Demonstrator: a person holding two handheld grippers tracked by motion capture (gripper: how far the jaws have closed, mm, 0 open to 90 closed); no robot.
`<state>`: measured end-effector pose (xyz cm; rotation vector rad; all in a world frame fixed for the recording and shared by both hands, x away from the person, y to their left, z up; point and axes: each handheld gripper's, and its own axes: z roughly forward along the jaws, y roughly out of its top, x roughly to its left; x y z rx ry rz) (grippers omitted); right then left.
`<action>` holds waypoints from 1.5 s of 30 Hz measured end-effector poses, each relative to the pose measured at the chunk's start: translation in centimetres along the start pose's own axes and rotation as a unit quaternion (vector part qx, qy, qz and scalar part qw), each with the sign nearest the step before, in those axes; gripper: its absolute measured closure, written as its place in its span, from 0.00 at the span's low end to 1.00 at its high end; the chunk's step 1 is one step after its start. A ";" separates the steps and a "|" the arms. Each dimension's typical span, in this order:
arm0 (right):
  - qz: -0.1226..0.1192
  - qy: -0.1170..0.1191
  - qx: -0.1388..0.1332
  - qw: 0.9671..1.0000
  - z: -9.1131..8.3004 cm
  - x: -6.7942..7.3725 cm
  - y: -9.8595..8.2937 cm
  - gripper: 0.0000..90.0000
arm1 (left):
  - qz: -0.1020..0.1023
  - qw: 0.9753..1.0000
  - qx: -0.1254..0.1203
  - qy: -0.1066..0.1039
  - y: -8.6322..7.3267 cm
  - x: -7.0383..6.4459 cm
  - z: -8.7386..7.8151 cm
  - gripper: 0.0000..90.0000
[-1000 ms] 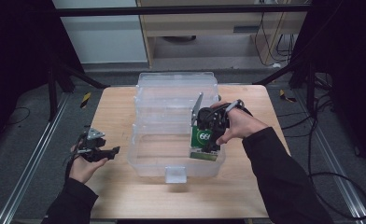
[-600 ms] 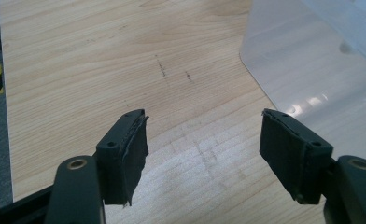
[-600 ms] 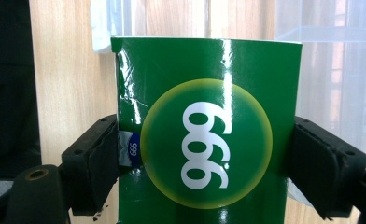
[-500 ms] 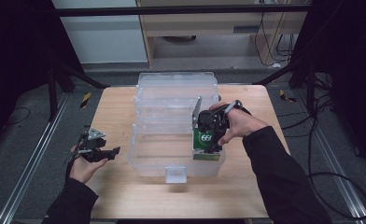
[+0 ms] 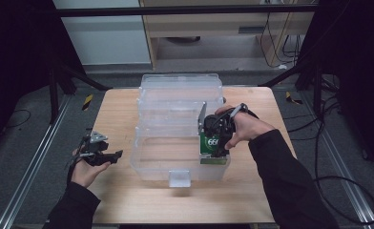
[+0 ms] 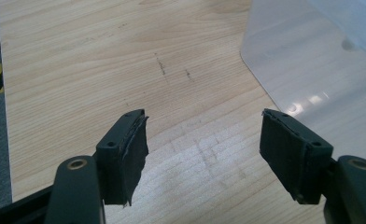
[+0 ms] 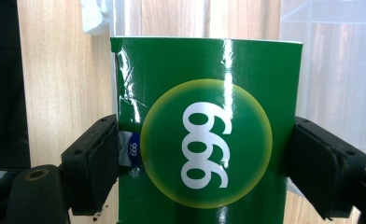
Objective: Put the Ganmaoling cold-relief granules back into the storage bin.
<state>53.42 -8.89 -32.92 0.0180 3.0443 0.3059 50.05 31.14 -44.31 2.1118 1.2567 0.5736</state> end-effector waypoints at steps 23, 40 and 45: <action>-0.019 0.011 0.026 0.999 2.7 0.4 0.0 0.19 | 0.003 1.000 0.001 0.000 0.0 0.0 0.1 0.35; -0.011 0.019 0.015 1.000 4.4 0.2 -0.6 0.19 | 0.003 1.000 0.004 -0.001 -0.1 -0.1 0.2 0.35; -0.012 0.019 0.016 1.000 4.7 0.2 -0.5 0.19 | 0.002 1.000 0.004 -0.001 -0.1 -0.1 0.2 0.35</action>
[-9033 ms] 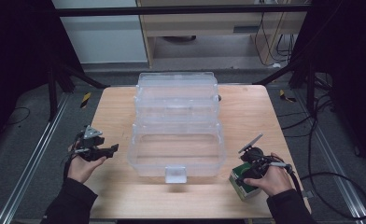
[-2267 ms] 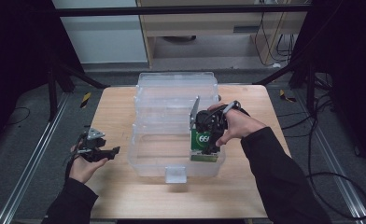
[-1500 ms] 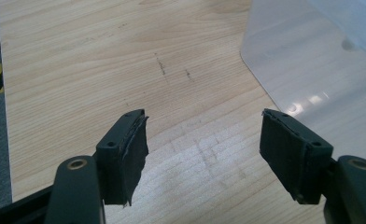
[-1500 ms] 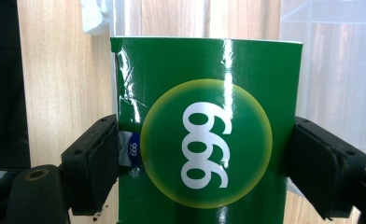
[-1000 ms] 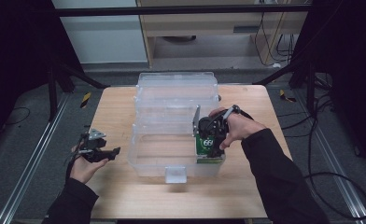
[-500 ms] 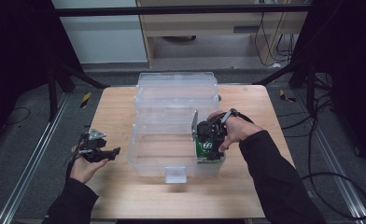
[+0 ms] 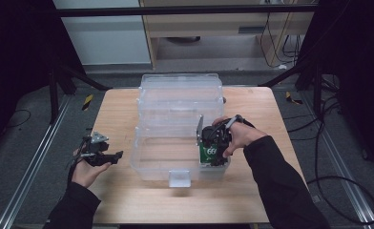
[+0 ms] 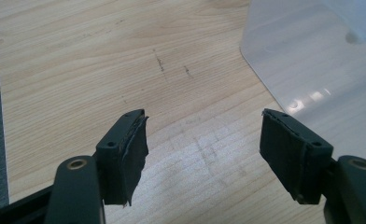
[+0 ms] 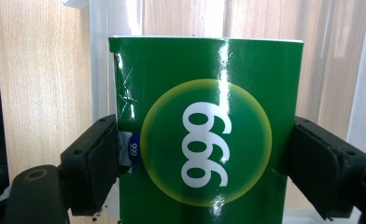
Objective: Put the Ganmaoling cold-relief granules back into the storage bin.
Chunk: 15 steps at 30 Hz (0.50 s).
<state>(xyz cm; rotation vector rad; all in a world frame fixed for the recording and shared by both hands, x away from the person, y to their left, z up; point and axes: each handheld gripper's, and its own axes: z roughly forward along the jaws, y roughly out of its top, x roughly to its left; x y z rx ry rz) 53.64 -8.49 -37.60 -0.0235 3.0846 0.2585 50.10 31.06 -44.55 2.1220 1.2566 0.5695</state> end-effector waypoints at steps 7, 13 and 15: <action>0.002 -0.005 0.001 1.000 0.2 0.2 0.0 0.19 | 0.002 1.000 0.001 -0.001 0.1 -0.1 0.0 0.35; 0.008 -0.011 0.002 1.000 0.3 0.4 0.0 0.19 | 0.001 1.000 0.001 -0.001 0.0 -0.1 0.0 0.35; 0.012 -0.011 0.004 1.000 0.3 0.4 0.1 0.18 | 0.001 1.000 0.001 -0.001 0.0 -0.1 0.0 0.35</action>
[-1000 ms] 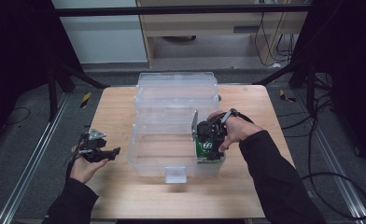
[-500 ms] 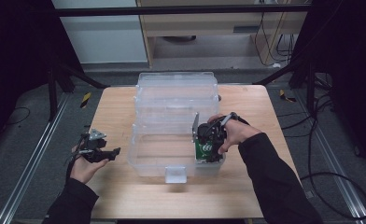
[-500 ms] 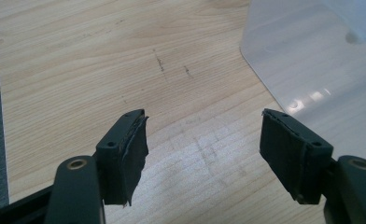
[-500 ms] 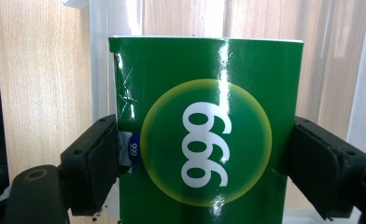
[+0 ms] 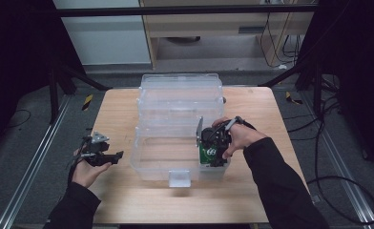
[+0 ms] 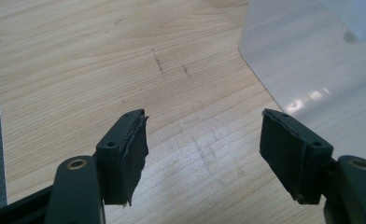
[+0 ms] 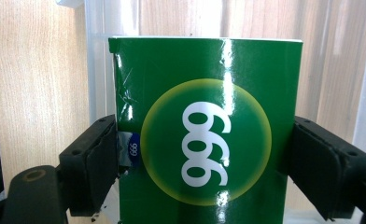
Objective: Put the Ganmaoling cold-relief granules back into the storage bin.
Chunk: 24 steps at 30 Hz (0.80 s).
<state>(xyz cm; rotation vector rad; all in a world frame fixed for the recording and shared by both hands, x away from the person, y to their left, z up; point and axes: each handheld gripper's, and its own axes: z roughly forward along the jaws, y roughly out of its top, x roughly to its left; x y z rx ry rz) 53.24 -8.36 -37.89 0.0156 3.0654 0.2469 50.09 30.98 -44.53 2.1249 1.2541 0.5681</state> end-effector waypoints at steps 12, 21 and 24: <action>0.024 -0.001 -0.018 1.000 -0.8 -0.2 -0.3 0.17 | 0.000 1.000 0.002 0.000 0.0 0.0 0.0 0.35; 0.052 -0.025 -0.046 0.997 -2.2 -0.1 -0.7 0.20 | 0.000 1.000 0.000 0.000 0.0 0.0 0.0 0.35; 0.061 -0.038 -0.055 0.996 -2.9 0.0 -1.0 0.22 | 0.000 1.000 0.000 0.001 0.0 0.0 0.0 0.35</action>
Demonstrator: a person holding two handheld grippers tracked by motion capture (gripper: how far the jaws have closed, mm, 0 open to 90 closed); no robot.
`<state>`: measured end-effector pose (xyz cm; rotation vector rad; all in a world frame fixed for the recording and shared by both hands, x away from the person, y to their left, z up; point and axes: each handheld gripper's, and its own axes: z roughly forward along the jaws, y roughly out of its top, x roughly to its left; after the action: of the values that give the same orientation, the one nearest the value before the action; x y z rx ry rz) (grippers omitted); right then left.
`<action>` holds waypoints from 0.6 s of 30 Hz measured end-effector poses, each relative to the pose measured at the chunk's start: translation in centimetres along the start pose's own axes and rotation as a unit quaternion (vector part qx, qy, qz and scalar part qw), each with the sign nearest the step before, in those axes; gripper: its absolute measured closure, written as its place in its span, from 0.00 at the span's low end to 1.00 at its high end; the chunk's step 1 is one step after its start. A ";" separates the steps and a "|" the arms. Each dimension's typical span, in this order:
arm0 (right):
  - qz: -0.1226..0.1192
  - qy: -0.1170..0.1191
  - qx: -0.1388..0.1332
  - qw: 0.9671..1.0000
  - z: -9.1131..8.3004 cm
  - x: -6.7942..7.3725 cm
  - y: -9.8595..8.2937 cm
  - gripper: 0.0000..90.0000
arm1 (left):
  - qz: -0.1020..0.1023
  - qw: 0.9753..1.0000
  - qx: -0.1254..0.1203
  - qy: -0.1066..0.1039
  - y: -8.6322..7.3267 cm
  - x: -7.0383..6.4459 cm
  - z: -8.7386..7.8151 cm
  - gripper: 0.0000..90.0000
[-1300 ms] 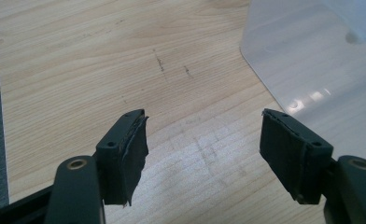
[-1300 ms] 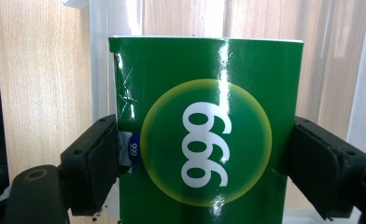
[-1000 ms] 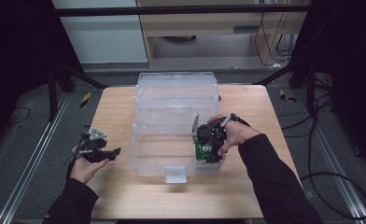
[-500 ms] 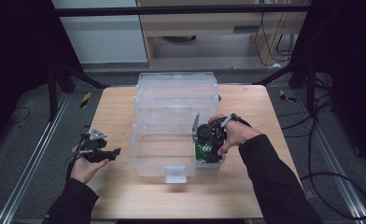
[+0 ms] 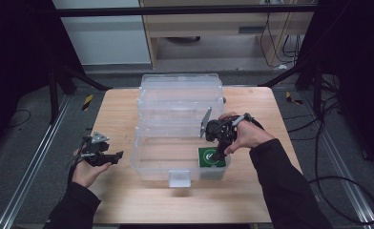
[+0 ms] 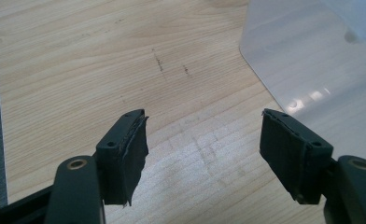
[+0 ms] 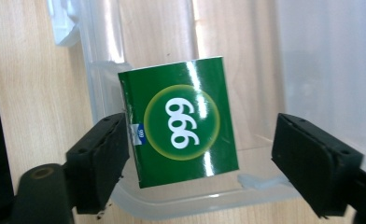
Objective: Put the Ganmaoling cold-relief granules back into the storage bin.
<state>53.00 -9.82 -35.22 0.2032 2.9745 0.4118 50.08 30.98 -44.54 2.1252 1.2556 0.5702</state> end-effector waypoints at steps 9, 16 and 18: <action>0.011 -0.022 -0.032 0.999 -1.8 1.0 -0.6 0.27 | 0.002 1.000 -0.007 0.001 0.1 -0.1 -0.2 0.35; 0.029 -0.019 -0.069 0.997 -2.7 1.9 -1.1 0.33 | 0.004 1.000 -0.009 0.000 0.2 -0.2 -0.1 0.35; 0.028 -0.017 -0.071 0.997 -2.7 2.3 -1.0 0.34 | 0.005 1.000 -0.010 0.000 0.2 -0.2 -0.1 0.35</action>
<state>50.23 -11.16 -33.17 0.2762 2.8960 0.6171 50.03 30.76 -44.34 2.1160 1.2357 0.5844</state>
